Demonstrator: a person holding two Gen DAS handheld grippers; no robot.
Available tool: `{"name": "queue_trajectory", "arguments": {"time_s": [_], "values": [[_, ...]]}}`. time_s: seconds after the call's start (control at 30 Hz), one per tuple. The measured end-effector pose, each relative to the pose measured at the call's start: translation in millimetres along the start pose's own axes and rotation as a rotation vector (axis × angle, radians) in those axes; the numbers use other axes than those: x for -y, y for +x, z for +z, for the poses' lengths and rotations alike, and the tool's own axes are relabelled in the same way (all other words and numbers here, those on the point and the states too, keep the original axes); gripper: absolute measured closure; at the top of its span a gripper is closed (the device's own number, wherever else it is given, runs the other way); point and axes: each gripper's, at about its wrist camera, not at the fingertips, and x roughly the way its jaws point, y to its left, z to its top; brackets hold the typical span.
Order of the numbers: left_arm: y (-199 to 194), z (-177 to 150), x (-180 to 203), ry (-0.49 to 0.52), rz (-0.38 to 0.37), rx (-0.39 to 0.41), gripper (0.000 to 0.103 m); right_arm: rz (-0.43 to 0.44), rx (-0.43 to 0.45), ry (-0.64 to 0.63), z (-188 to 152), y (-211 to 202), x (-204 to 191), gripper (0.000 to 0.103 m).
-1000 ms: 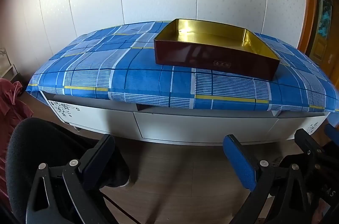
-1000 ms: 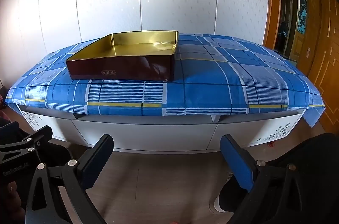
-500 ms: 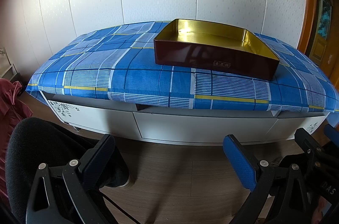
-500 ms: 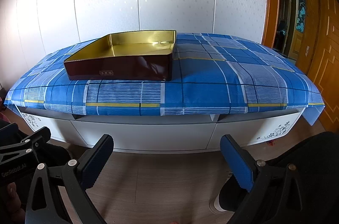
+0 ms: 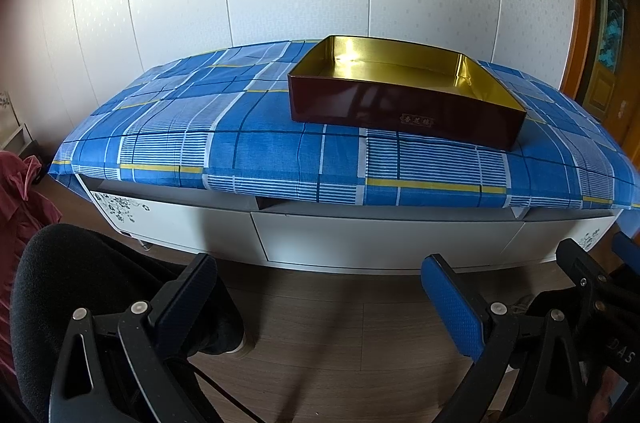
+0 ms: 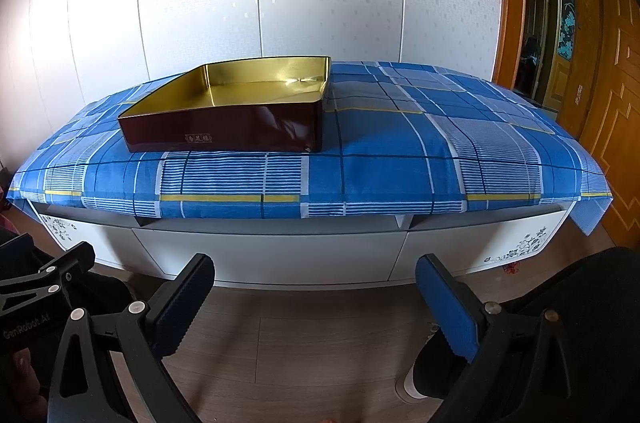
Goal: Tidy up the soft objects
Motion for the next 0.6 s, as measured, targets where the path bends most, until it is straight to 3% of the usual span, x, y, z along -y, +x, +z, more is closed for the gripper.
{"name": "queue_trajectory", "arguments": {"time_s": [0.6], "values": [[0.2,-0.1,-0.4,0.003,-0.001,-0.002,0.000,0.001,-0.005,0.007,-0.9,2.3,2.2,0.001]]}}
